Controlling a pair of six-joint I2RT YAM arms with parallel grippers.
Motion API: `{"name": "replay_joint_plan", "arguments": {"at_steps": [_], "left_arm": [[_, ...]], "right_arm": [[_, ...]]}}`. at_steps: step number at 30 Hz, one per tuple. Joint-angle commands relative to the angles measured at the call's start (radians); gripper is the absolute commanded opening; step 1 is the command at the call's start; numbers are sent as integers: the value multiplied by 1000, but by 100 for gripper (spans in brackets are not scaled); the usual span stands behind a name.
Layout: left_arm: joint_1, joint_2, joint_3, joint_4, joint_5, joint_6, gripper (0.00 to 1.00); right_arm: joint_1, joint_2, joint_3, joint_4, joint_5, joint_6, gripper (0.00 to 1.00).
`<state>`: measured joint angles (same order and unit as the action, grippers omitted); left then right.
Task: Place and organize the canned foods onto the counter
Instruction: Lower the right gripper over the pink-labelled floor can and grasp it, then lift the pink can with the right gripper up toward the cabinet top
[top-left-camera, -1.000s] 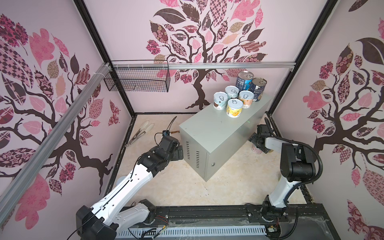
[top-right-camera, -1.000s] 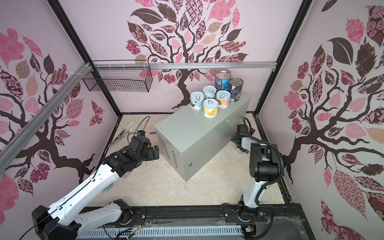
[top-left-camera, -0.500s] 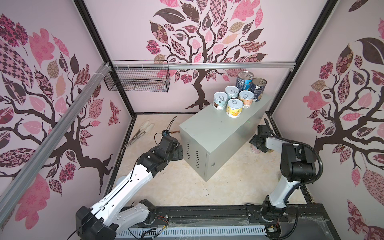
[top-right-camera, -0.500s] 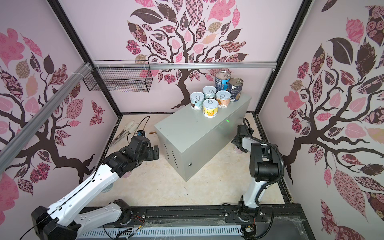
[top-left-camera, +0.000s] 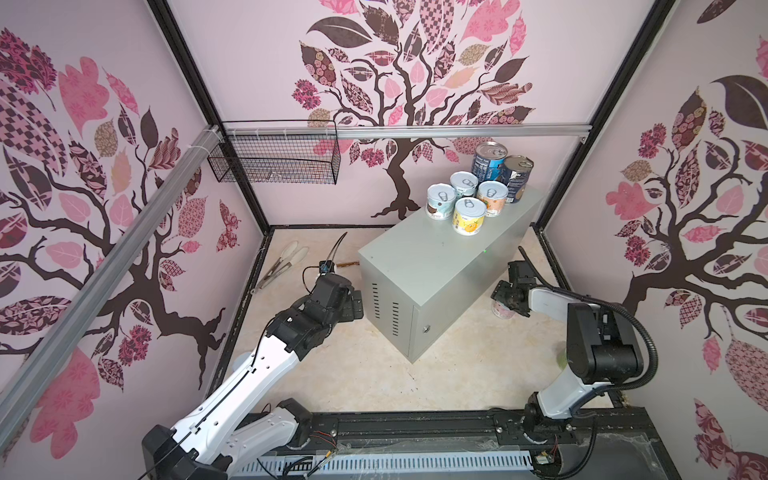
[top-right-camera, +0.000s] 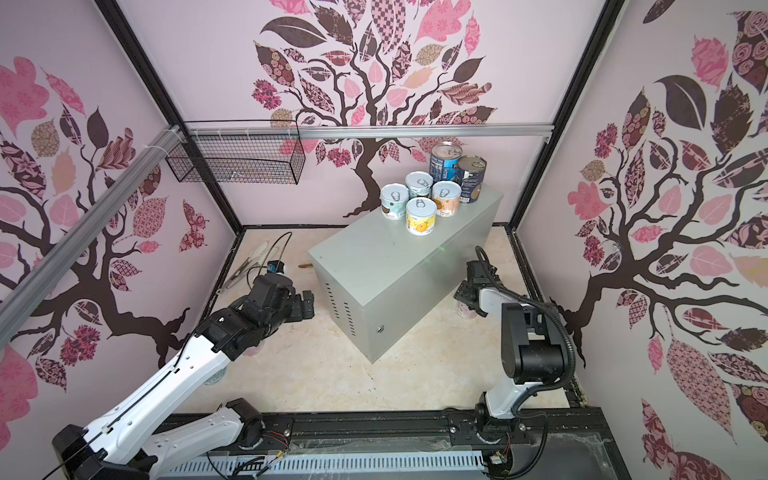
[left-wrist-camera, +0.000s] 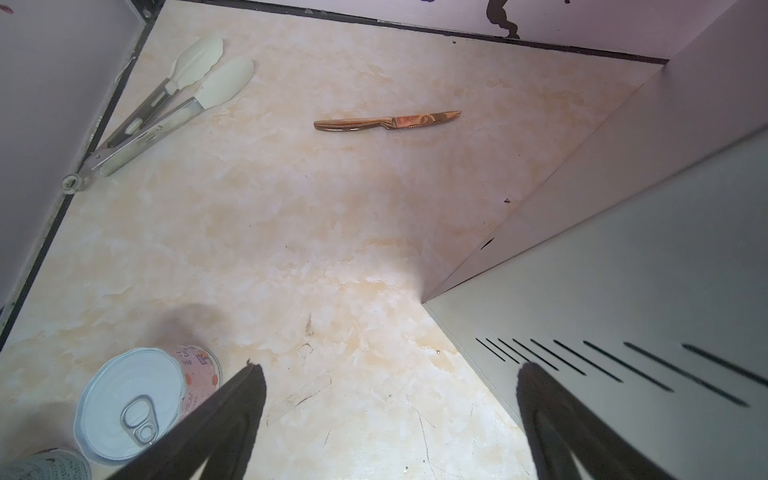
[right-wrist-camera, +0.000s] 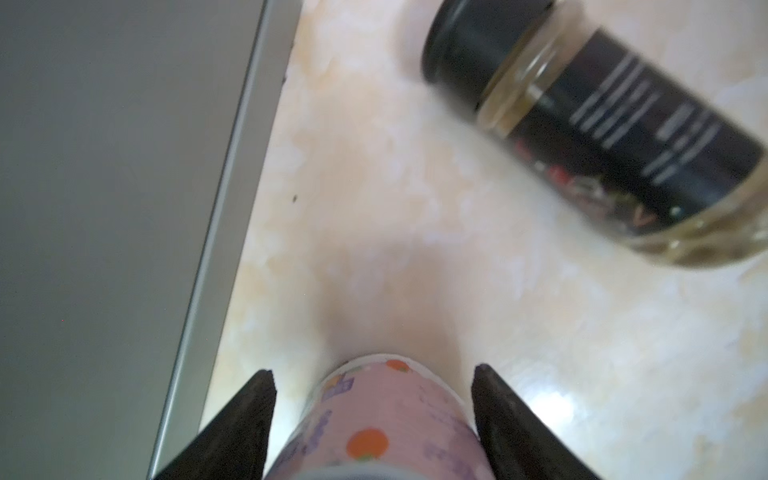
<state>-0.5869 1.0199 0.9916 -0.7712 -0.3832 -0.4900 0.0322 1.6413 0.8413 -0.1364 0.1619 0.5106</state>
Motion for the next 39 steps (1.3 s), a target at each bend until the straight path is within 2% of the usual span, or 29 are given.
{"name": "replay_joint_plan", "arguments": {"at_steps": [1, 6, 9, 11, 19, 22, 27, 35, 39], "left_arm": [[5, -10, -25, 10, -11, 12, 98], [5, -9, -26, 13, -14, 13, 98], [5, -7, -26, 11, -12, 14, 98], [5, -5, -26, 13, -12, 16, 98], [5, -10, -24, 10, -47, 21, 98], [5, -9, -25, 8, -52, 22, 98], [5, -13, -27, 6, -51, 21, 98], [5, -7, -26, 9, -40, 21, 98], [4, -10, -27, 10, -43, 21, 98]], "right_arm": [[63, -64, -53, -58, -37, -6, 64], [137, -150, -138, -64, -48, -6, 64], [195, -203, -174, -85, 1, -19, 68], [203, -235, -209, -67, -48, -12, 68], [267, -268, -241, -95, -56, 17, 72], [333, -260, -241, -107, -6, 21, 77], [350, -273, -293, -64, -35, 61, 81], [381, -358, -331, -75, -6, 89, 100], [428, -391, -370, -47, 46, 131, 100]]}}
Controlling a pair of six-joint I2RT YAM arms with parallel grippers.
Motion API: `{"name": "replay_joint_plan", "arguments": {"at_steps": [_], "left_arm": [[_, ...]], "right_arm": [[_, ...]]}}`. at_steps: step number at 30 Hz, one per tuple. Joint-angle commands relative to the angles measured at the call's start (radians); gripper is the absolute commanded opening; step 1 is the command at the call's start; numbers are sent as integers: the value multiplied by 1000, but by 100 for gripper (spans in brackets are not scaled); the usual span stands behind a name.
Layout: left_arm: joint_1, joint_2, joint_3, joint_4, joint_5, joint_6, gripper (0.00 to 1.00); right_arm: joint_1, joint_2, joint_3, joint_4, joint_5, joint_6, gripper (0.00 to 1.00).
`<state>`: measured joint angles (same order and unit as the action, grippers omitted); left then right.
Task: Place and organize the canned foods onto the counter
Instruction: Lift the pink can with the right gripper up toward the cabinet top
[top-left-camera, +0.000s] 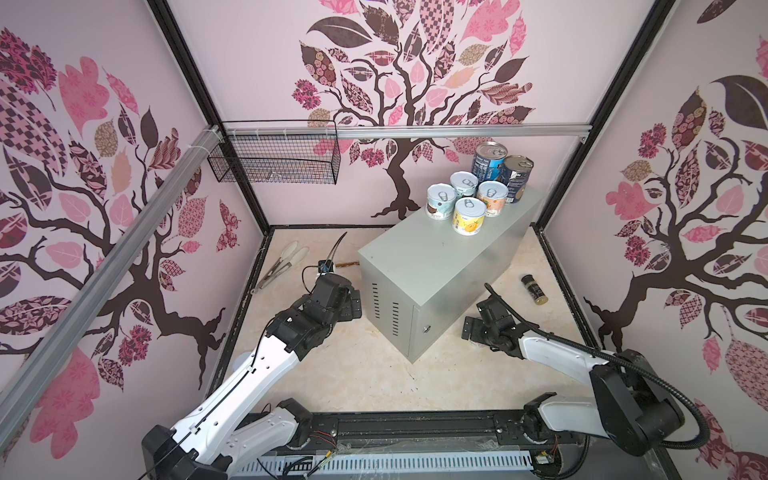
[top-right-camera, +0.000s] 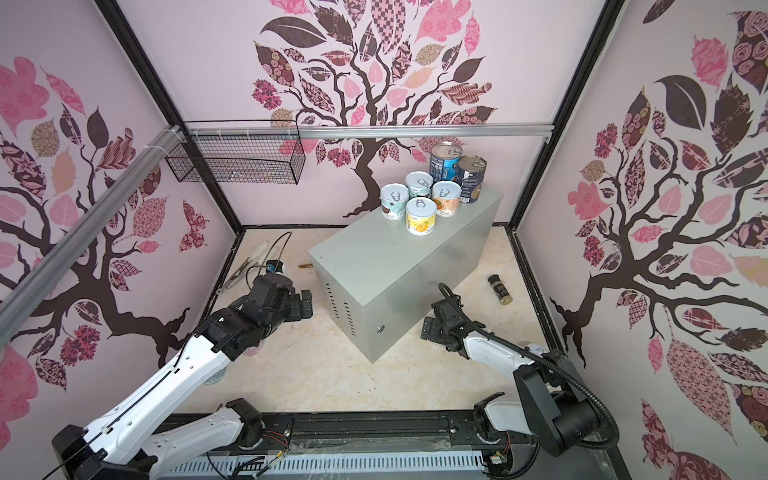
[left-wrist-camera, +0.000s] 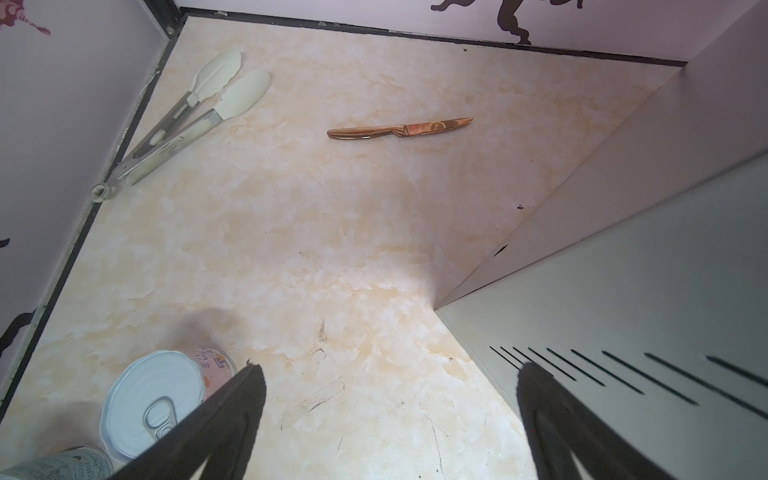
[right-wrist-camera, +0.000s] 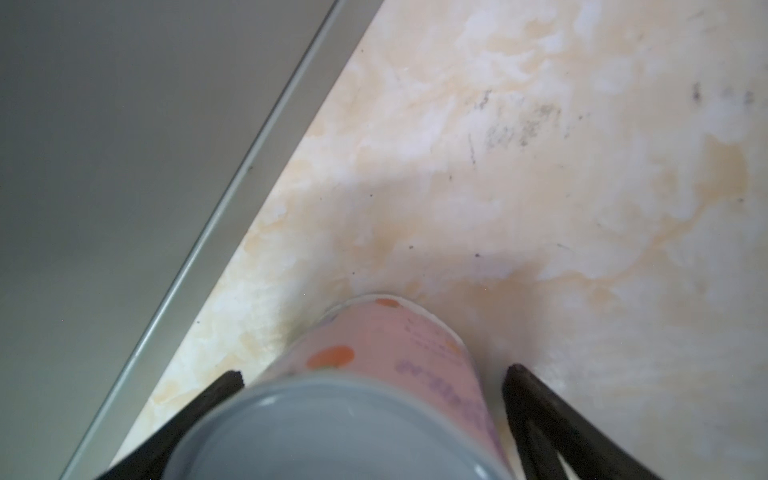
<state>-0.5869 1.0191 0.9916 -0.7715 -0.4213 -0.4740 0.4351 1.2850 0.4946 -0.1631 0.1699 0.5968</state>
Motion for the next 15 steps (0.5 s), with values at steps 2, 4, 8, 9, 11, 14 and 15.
{"name": "replay_joint_plan", "arguments": {"at_steps": [2, 4, 8, 9, 11, 14, 15], "left_arm": [[5, -11, -28, 11, -7, 5, 98], [5, -9, -28, 11, -7, 6, 98], [5, -10, -28, 11, -11, 6, 98], [5, -9, -28, 11, -13, 6, 98], [4, -10, -27, 12, -13, 6, 98], [6, -10, -28, 10, -15, 7, 98], [5, -10, -27, 11, -15, 6, 98]], "right_arm": [[44, -42, -39, -1, 59, 63, 100], [62, -44, -51, 16, 81, 77, 100], [79, -22, -55, 36, 95, 90, 98], [78, -12, -52, 39, 96, 89, 97], [80, 7, -43, 38, 94, 88, 93], [88, 20, -33, 34, 104, 91, 87], [90, 19, -33, 33, 106, 91, 86]]}}
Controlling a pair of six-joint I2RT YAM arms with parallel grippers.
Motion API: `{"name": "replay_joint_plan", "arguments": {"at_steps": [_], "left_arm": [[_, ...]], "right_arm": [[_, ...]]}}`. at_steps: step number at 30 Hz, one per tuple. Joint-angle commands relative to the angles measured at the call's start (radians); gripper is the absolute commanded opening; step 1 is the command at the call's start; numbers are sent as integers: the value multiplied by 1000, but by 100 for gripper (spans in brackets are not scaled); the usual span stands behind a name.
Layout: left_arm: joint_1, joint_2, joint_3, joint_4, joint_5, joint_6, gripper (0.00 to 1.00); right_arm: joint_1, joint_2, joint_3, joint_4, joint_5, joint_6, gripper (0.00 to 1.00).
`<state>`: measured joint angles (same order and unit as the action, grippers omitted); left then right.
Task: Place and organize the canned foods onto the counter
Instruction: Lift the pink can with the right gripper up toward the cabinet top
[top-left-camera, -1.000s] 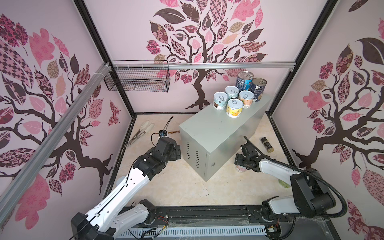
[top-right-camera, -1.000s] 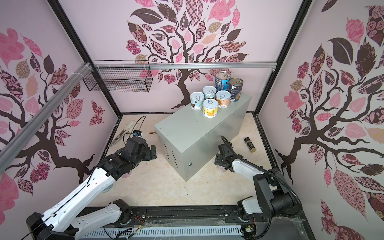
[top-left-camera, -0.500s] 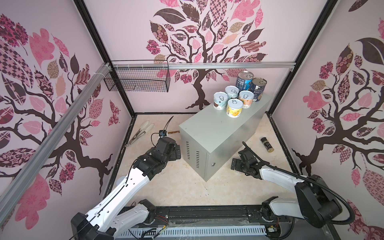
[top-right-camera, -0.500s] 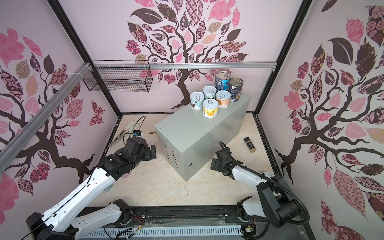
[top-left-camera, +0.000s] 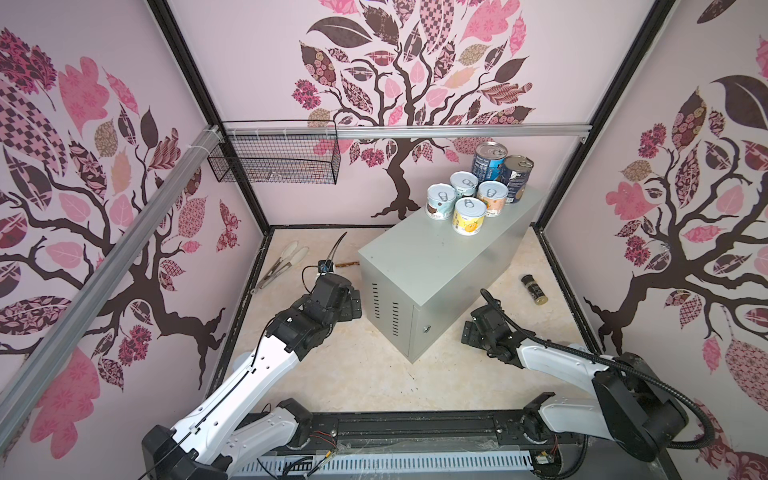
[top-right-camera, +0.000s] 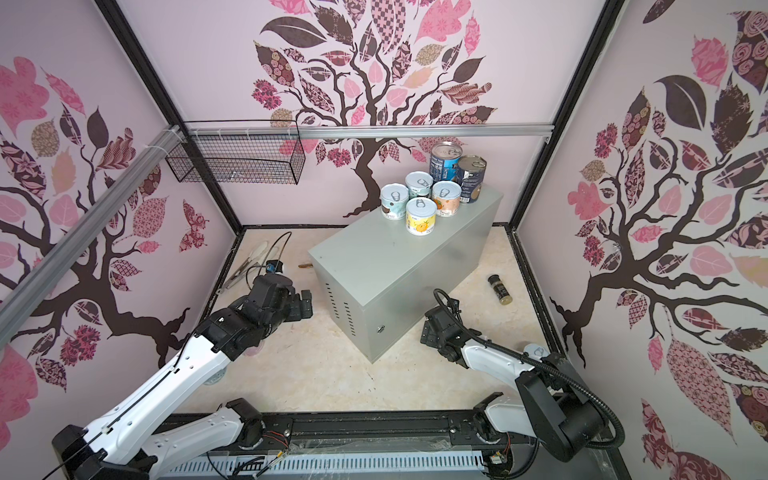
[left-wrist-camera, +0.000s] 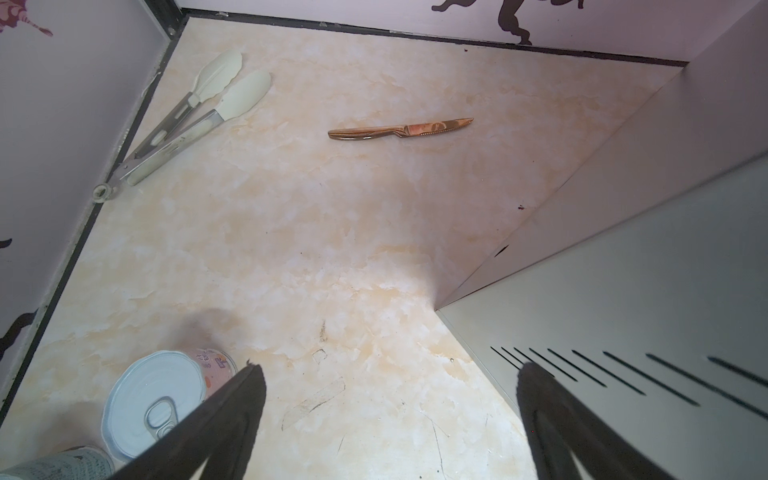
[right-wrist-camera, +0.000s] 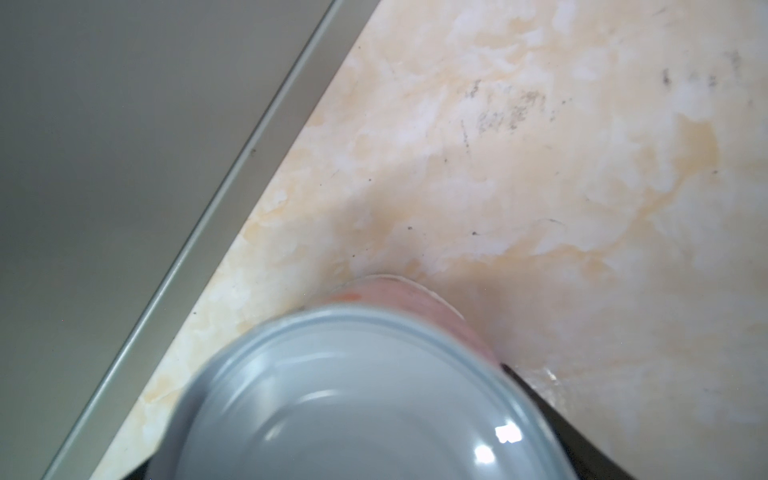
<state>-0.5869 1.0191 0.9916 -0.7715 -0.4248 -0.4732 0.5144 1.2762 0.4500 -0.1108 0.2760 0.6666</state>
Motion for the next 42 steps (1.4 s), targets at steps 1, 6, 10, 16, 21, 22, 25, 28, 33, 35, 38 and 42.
{"name": "replay_joint_plan", "arguments": {"at_steps": [1, 6, 10, 16, 21, 22, 25, 28, 33, 35, 38, 42], "left_arm": [[6, -13, -27, 10, -11, 6, 98], [5, -15, -28, 11, -12, 6, 98], [5, -17, -27, 8, -8, 7, 98], [5, -33, -29, 12, -13, 11, 98], [5, -32, -21, 9, -6, 29, 98], [5, -32, -15, 5, -6, 36, 98], [3, -30, 18, -25, -20, 53, 98], [4, -41, 51, -55, -26, 52, 98], [3, -74, 85, -94, -16, 35, 98], [3, -89, 102, -116, -14, 32, 98], [4, -110, 135, -150, -15, 36, 98], [4, -153, 168, -172, -8, 77, 98]], "right_arm": [[11, 23, 10, -20, 3, 21, 85], [13, -15, -1, -18, -9, 12, 75], [13, -64, -10, -32, -18, 7, 67], [12, -166, 2, -99, -15, -19, 62], [13, -279, 20, -173, -17, -40, 62], [13, -302, 26, -193, -17, -46, 62], [13, -372, 54, -266, -27, -69, 62], [12, -444, 95, -359, -40, -91, 62], [13, -543, 145, -429, -118, -59, 61], [13, -565, 184, -472, -119, -60, 60], [12, -602, 247, -519, -131, -69, 61], [12, -610, 347, -585, -143, -102, 61]]}}
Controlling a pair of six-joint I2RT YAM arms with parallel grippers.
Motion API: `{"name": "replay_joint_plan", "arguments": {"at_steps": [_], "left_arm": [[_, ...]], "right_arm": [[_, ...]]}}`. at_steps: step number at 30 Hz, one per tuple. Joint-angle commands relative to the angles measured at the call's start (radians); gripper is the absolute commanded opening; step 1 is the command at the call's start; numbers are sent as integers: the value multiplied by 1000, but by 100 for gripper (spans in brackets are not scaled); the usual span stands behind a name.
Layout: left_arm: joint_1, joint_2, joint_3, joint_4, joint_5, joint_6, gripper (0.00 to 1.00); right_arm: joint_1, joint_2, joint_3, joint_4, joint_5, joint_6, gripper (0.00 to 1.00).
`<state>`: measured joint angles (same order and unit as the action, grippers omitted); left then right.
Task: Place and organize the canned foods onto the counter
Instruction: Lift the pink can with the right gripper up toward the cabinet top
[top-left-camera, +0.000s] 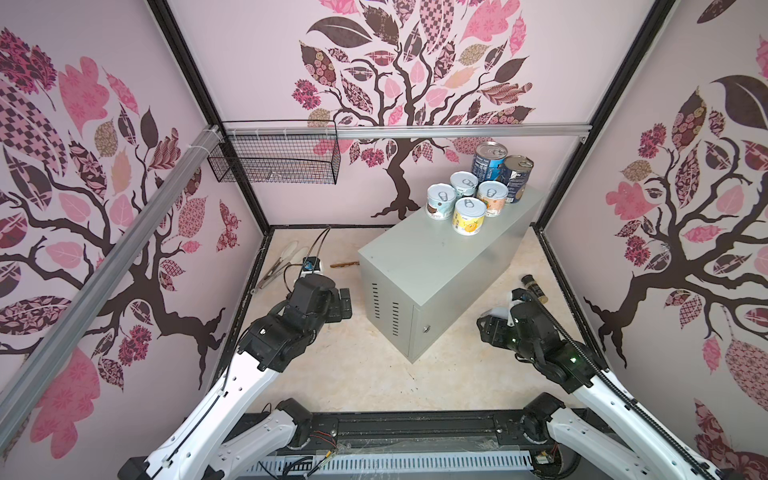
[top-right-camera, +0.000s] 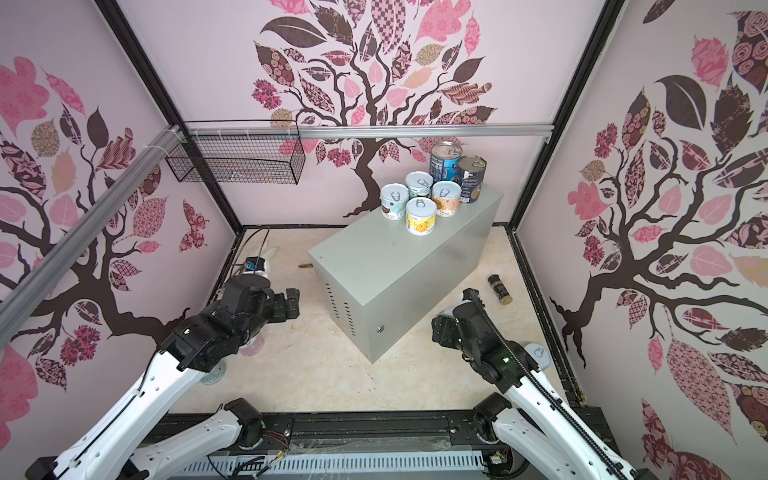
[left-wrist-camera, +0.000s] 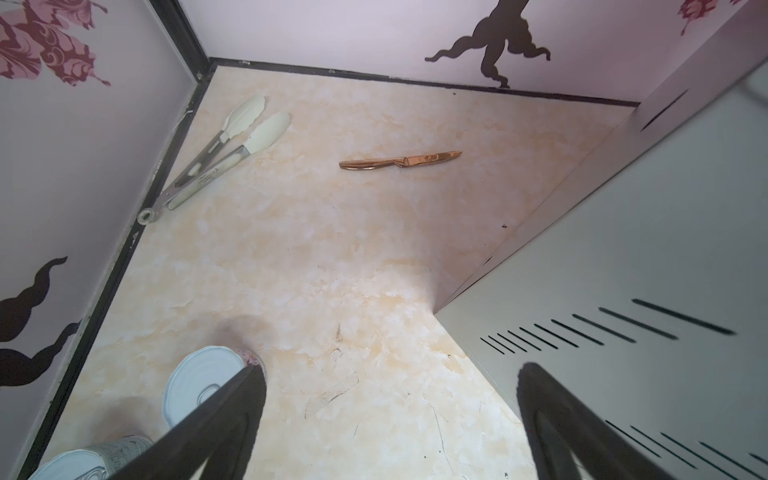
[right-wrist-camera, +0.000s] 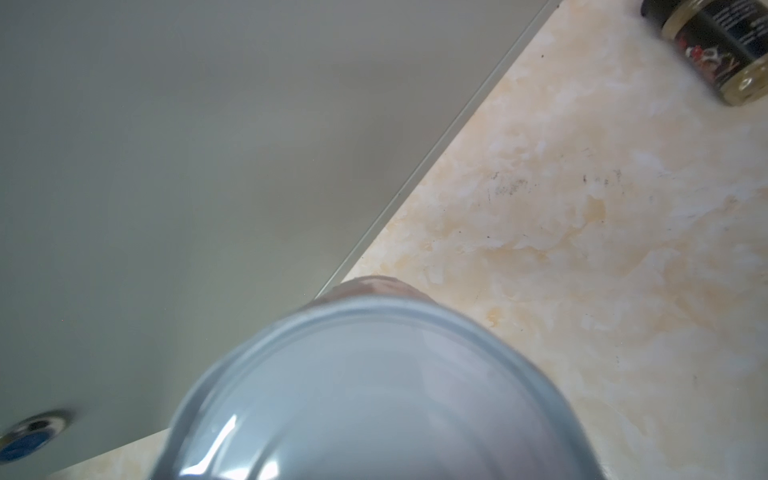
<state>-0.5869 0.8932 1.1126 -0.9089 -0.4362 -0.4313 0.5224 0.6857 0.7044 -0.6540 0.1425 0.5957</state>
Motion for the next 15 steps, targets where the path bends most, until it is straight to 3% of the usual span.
{"name": "replay_joint_plan", "arguments": {"at_steps": [1, 7, 15], "left_arm": [[3, -40, 55, -41, 4, 46, 98], [4, -76, 162, -107, 14, 71, 98], [3, -53, 282, -179, 47, 83, 98]], "right_arm": [[5, -21, 123, -62, -5, -42, 61], [5, -12, 292, -144, 14, -108, 61], [5, 109, 560, -253, -7, -215, 61]]}}
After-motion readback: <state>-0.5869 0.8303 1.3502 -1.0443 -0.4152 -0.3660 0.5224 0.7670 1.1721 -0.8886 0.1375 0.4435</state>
